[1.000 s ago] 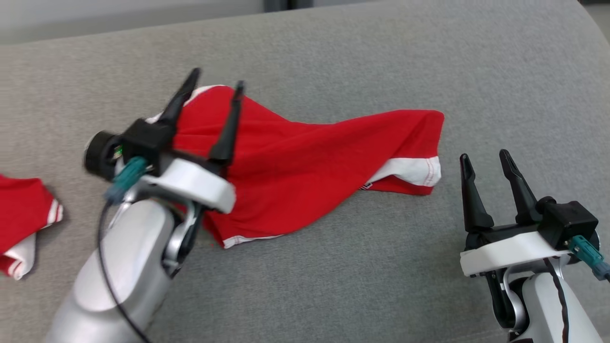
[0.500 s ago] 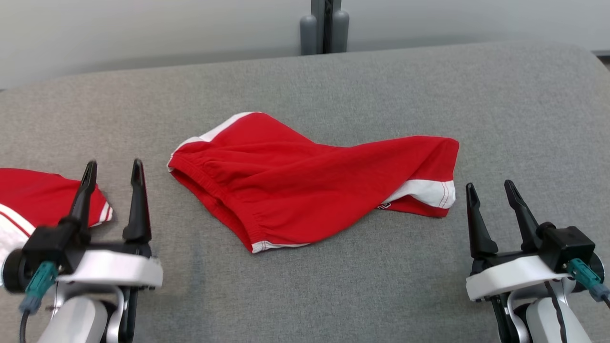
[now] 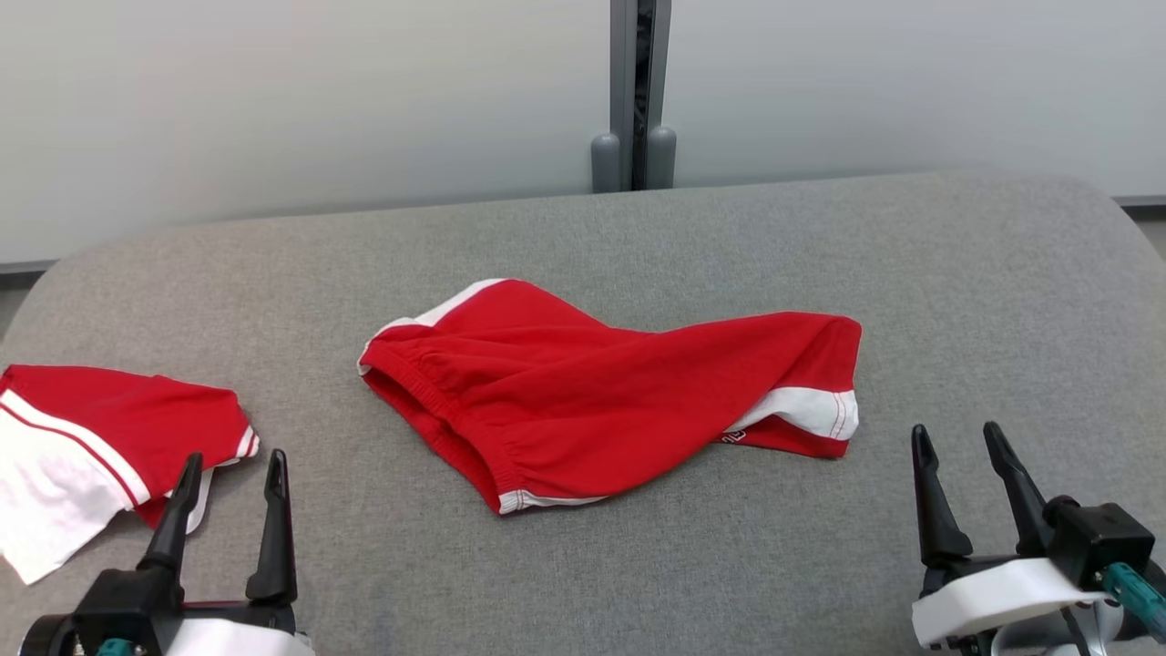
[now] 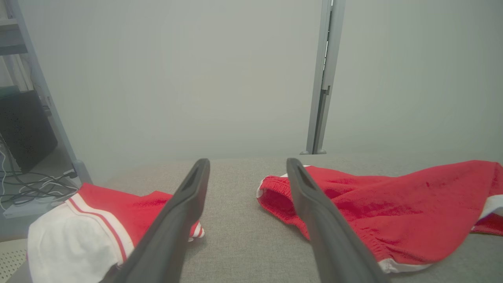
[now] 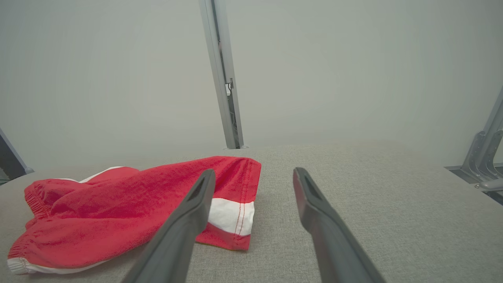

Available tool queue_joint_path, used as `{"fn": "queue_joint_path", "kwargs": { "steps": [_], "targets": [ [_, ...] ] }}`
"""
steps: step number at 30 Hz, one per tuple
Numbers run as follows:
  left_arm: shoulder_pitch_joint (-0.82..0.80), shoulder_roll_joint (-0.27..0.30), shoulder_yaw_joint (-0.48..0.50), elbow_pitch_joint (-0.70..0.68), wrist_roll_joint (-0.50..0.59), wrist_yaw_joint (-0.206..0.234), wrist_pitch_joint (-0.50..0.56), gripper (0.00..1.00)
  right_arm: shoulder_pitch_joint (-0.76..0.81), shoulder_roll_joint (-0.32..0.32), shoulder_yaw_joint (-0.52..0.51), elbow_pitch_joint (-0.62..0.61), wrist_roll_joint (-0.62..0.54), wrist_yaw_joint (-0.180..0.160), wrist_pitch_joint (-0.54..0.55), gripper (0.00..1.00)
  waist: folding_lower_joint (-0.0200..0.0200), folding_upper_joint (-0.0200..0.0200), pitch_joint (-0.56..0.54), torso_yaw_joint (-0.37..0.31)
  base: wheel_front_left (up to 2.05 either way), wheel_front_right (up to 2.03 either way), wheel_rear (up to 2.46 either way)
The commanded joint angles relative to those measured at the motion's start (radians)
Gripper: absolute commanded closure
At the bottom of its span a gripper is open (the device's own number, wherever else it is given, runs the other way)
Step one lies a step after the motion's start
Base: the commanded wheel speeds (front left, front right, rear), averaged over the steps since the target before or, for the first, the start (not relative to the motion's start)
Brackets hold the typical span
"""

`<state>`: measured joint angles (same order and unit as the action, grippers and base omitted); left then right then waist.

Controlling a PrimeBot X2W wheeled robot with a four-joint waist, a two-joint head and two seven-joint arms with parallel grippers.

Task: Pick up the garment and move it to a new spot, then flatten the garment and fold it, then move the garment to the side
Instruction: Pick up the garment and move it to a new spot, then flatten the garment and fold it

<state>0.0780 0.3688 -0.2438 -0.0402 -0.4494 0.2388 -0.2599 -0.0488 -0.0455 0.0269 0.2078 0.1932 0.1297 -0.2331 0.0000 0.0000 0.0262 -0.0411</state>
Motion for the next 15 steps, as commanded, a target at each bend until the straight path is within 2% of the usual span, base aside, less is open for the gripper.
{"fn": "queue_joint_path", "kwargs": {
  "steps": [1, 15],
  "targets": [
    [0.01, 0.0, -0.006, 0.001, 0.011, 0.006, -0.003, 0.0, 0.023, -0.006, -0.005, -0.017, 0.006, 0.002, 0.013, 0.0, 0.0, 0.0, -0.014, 0.001, 0.0, 0.0, 0.0],
    [-0.018, -0.013, -0.008, 0.037, 0.002, 0.011, 0.001, 0.0, 0.051, -0.006, -0.004, -0.057, 0.003, 0.002, 0.038, 0.0, 0.0, 0.0, -0.015, 0.002, 0.0, 0.0, 0.0]
  ]
}}
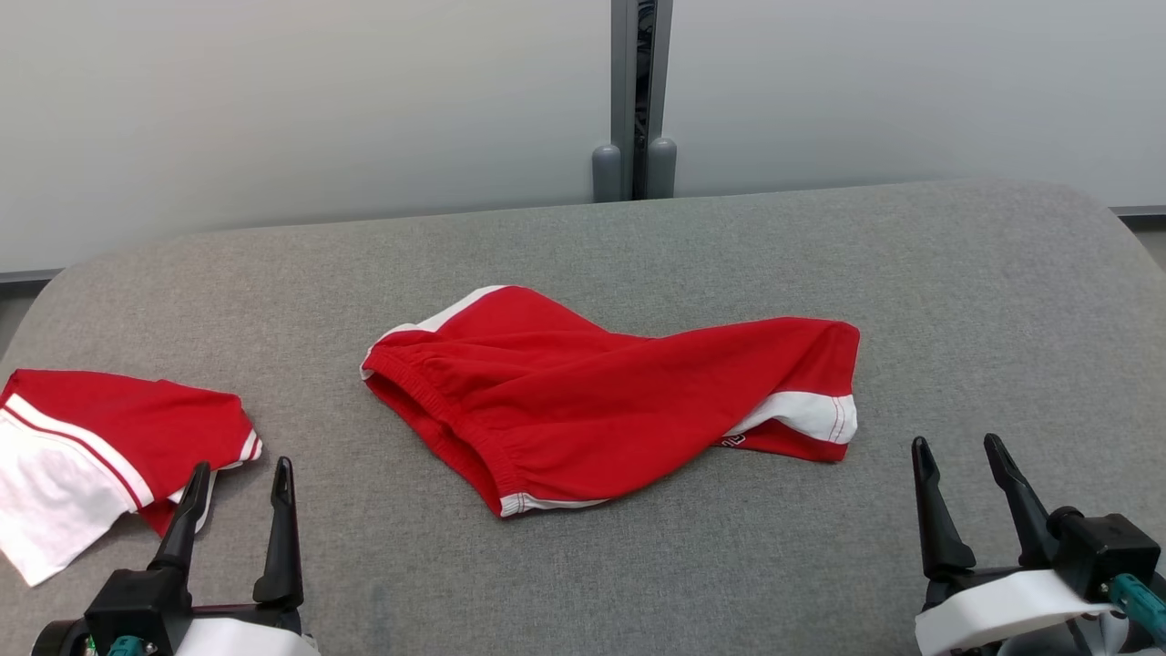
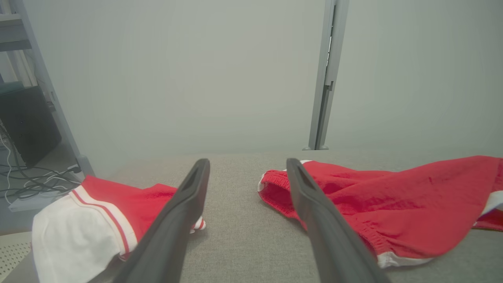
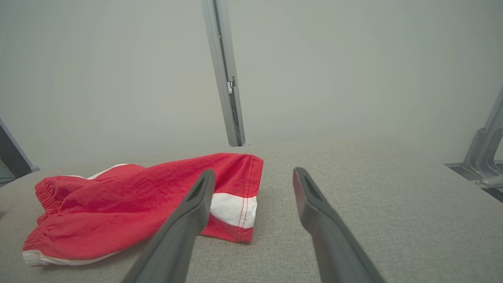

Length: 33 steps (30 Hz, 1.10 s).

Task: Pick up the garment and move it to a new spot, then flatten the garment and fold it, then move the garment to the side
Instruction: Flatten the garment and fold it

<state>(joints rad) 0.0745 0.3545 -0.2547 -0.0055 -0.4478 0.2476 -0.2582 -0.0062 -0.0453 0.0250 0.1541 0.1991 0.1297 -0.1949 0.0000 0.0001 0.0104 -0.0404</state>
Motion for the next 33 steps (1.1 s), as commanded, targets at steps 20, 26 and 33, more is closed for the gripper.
{"fn": "queue_joint_path", "kwargs": {
  "steps": [20, 26, 33],
  "targets": [
    [-0.171, -0.063, -0.232, 0.059, -0.014, -0.156, 0.213, 0.0, -0.122, -0.034, 0.018, 0.057, -0.021, 0.002, 0.065, 0.0, 0.0, -0.0001, 0.163, 0.039, 0.0, 0.0, 0.0],
    [-0.245, -0.084, -0.275, 0.109, -0.035, -0.205, 0.29, 0.0, -0.19, -0.052, 0.042, 0.111, 0.002, 0.002, 0.093, 0.0, 0.0, -0.0001, 0.254, 0.039, 0.0, 0.0, 0.0],
    [-0.316, -0.092, -0.303, 0.136, -0.045, -0.252, 0.318, 0.0, -0.273, -0.075, 0.066, 0.177, 0.032, 0.002, 0.085, 0.0, 0.0, -0.0001, 0.337, 0.035, 0.0, 0.0, 0.0]
  ]
}}
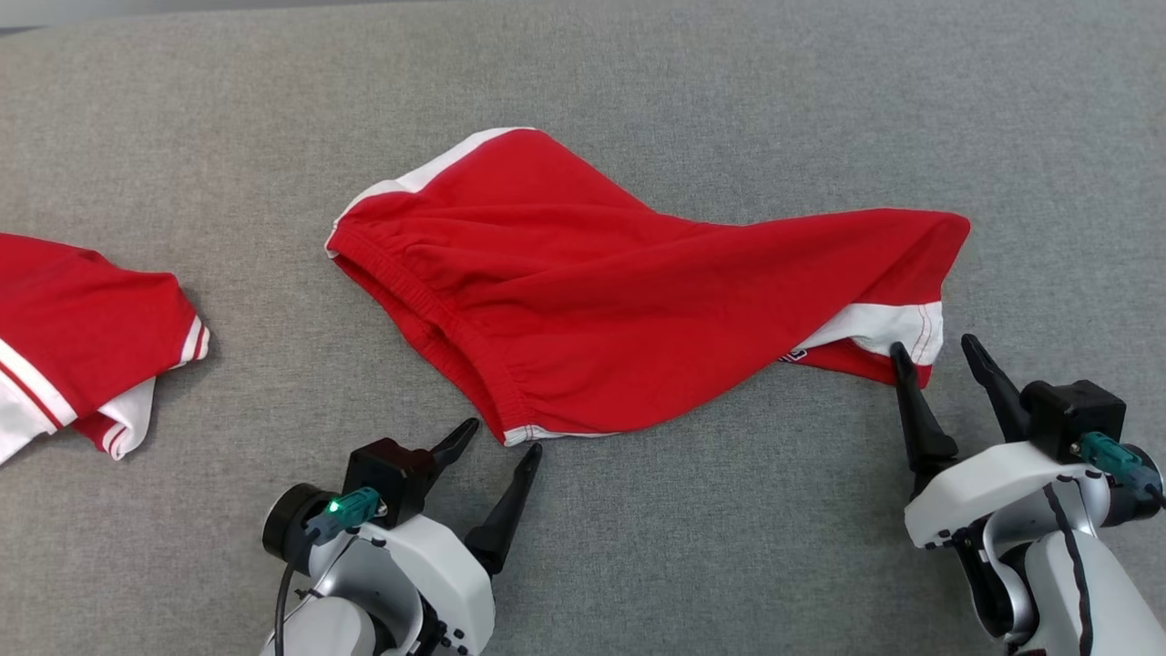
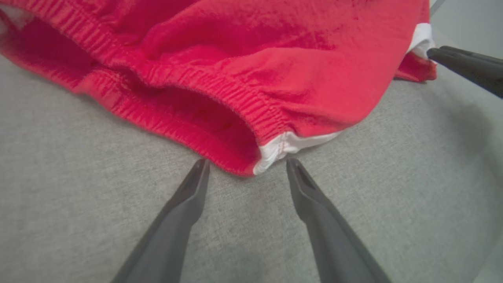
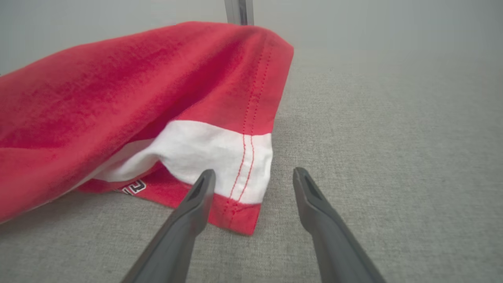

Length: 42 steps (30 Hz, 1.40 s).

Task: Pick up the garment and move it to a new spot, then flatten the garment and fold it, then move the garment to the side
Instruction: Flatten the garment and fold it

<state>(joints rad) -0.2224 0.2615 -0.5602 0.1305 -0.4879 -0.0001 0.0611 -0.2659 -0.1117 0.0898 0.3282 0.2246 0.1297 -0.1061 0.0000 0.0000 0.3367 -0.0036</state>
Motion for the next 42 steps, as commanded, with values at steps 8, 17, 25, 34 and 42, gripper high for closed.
{"fn": "queue_joint_path", "kwargs": {
  "steps": [8, 17, 25, 34, 42],
  "targets": [
    [-0.054, 0.003, -0.011, 0.001, -0.001, -0.026, -0.003, 1.0, -0.065, -0.02, 0.052, 0.031, 0.031, 0.002, -0.021, 1.0, 0.0, 0.0, 0.041, -0.005, 0.0, 0.0, 0.0],
    [-0.042, 0.028, 0.011, -0.044, -0.012, -0.009, -0.009, 1.0, -0.05, -0.033, 0.065, 0.007, 0.069, 0.002, -0.047, 1.0, 0.0, 0.0, 0.02, -0.012, 0.0, 0.0, 0.0],
    [-0.006, 0.046, 0.023, -0.062, -0.03, 0.012, 0.007, 1.0, -0.016, -0.017, 0.021, -0.066, 0.062, 0.002, -0.11, 0.57, 0.0, 0.0, -0.022, -0.036, 0.0, 0.0, 0.0],
    [0.043, 0.056, 0.034, -0.052, -0.057, 0.036, 0.013, 1.0, 0.084, 0.023, -0.019, -0.219, 0.028, 0.002, -0.136, 0.0, 0.0, 0.0, -0.109, -0.08, 0.0, 0.0, 0.0],
    [0.086, 0.066, 0.041, -0.042, -0.073, 0.06, 0.024, 1.0, 0.233, 0.051, -0.028, -0.332, 0.012, 0.002, -0.093, 0.0, 0.0, 0.0, -0.172, -0.113, 0.0, 0.0, 0.0]
  ]
}}
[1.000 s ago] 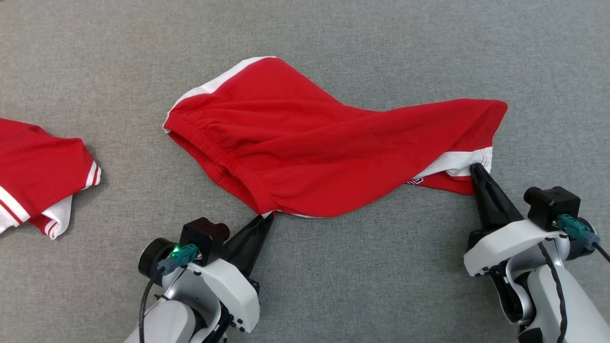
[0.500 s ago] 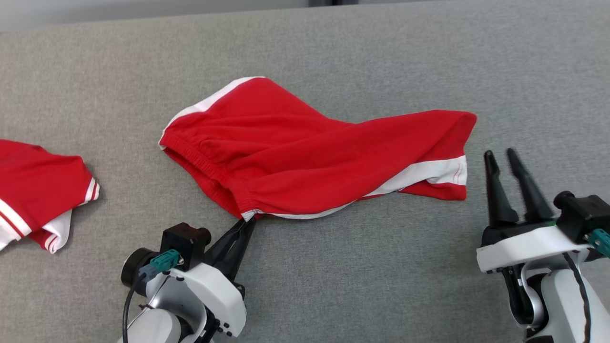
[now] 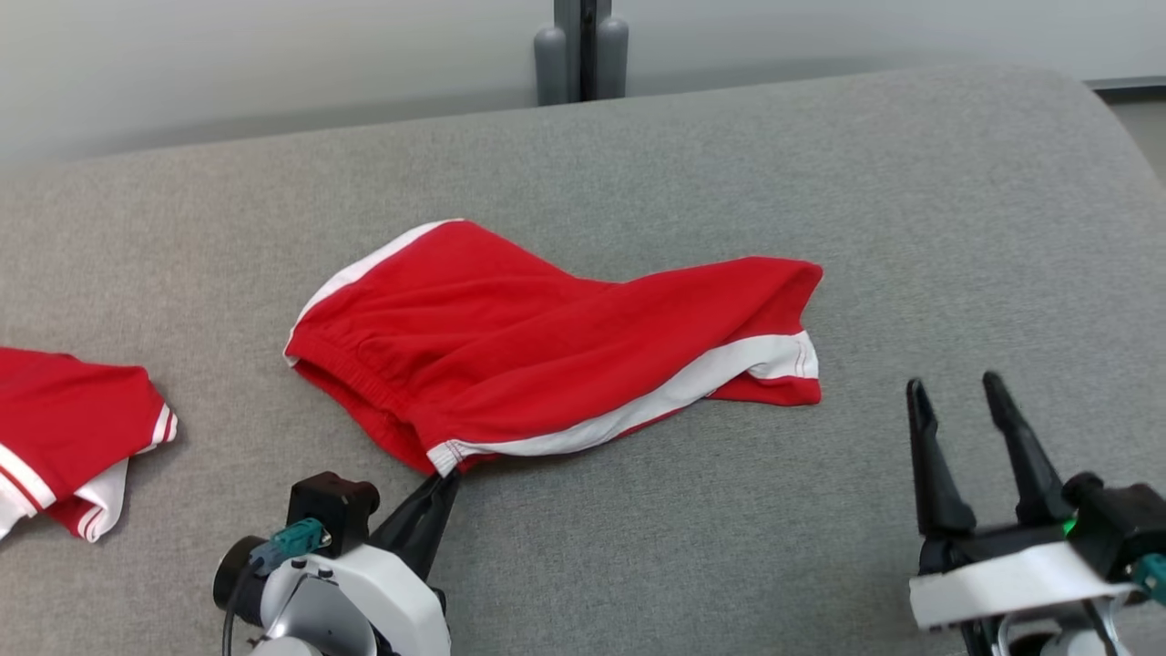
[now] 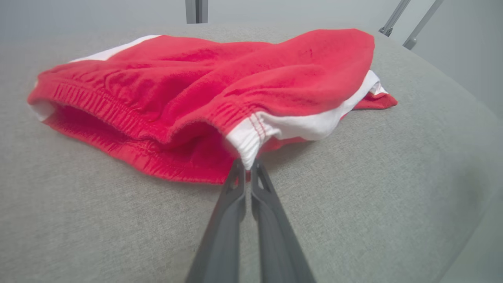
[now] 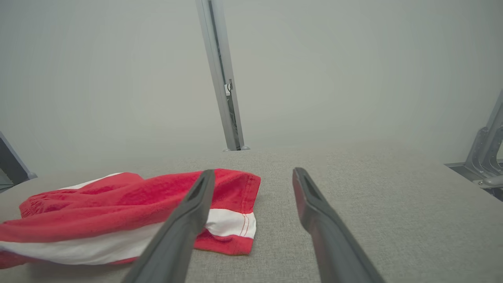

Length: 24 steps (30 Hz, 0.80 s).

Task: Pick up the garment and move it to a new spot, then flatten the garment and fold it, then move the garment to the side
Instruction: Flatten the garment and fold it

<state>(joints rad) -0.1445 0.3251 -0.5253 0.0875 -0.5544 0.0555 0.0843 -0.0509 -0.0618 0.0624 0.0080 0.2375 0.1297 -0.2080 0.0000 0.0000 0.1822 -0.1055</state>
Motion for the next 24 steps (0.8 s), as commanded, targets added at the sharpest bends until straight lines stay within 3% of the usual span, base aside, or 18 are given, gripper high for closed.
{"fn": "queue_joint_path", "kwargs": {
  "steps": [1, 10, 24],
  "targets": [
    [0.016, 0.0, 0.006, 0.003, -0.015, 0.002, 0.002, 1.0, 0.036, 0.003, 0.001, -0.019, -0.005, 0.002, 0.019, 0.0, 0.0, 0.0, -0.026, -0.014, 0.0, 0.0, 0.0],
    [0.04, 0.004, 0.006, 0.008, -0.031, 0.015, 0.009, 1.0, 0.142, 0.011, -0.003, -0.091, 0.002, 0.002, 0.066, 0.0, 0.0, 0.0, -0.06, -0.022, 0.0, 0.0, 0.0],
    [0.034, 0.012, -0.001, -0.001, -0.039, 0.021, 0.021, 1.0, 0.142, 0.011, -0.002, -0.092, 0.033, 0.002, 0.067, 0.0, 0.0, 0.0, -0.044, -0.017, 0.0, 0.0, 0.0]
  ]
}}
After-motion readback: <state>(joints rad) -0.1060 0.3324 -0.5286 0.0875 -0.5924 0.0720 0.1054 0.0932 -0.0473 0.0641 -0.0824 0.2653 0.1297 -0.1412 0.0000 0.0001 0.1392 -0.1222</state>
